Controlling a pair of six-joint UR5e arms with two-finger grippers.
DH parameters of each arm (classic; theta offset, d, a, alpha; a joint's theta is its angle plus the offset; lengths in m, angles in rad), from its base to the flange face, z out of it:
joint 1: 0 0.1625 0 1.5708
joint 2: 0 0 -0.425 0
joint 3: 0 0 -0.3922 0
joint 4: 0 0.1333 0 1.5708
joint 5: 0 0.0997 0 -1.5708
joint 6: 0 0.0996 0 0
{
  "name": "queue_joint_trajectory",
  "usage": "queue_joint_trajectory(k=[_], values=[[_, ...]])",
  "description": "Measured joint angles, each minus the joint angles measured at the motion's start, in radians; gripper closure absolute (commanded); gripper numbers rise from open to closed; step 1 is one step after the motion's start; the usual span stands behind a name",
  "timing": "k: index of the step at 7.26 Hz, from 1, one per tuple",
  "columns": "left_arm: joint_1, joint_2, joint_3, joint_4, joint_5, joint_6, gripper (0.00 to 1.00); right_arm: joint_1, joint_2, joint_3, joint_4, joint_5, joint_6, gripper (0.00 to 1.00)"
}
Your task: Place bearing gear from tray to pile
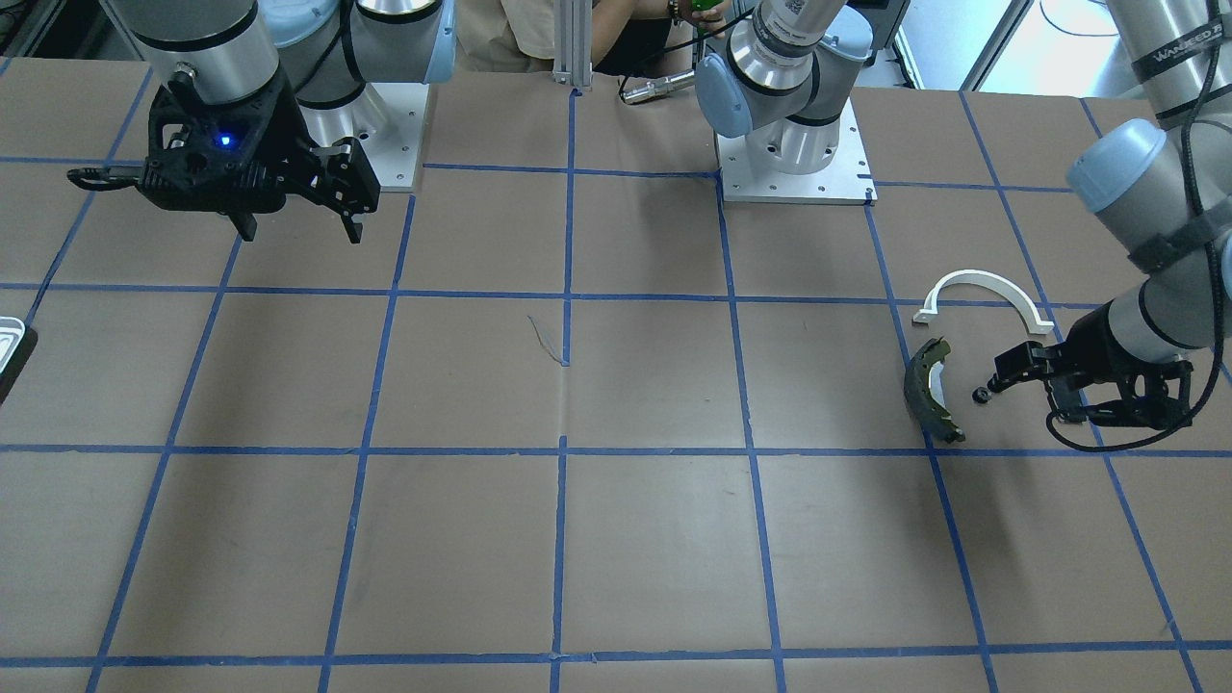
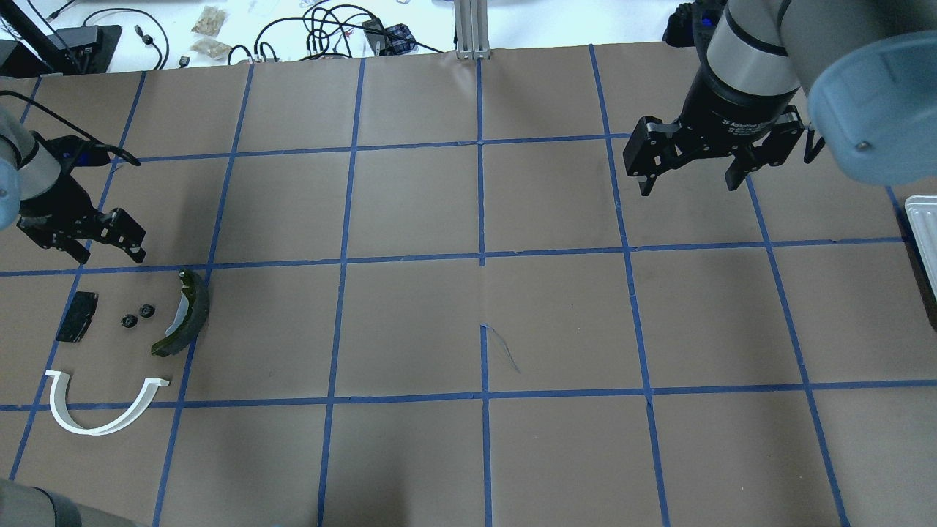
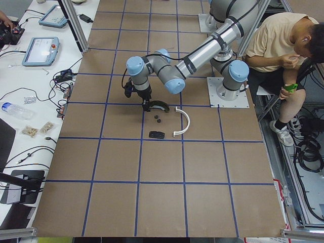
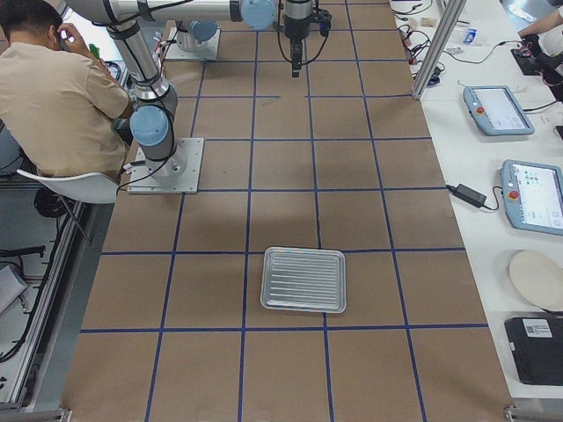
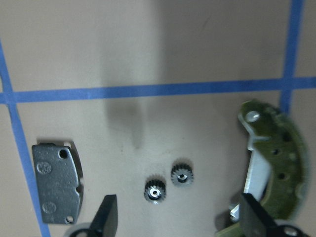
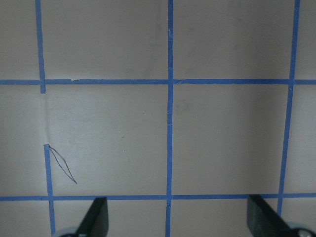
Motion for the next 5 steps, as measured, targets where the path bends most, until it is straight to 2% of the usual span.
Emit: queue_joint_trajectory(k=[2,5], values=[[-0.11,0.054,0.077,-0.103,-0.034,-0.156,0.0,0.0,0.0,0.0,-0.01,0.001,0.001,0.0],[-0.256,0.102,0.145,-0.148,-0.076,-0.289,0.0,-0.008,0.001,-0.006,-0.035,0.005,0.013,0.0]])
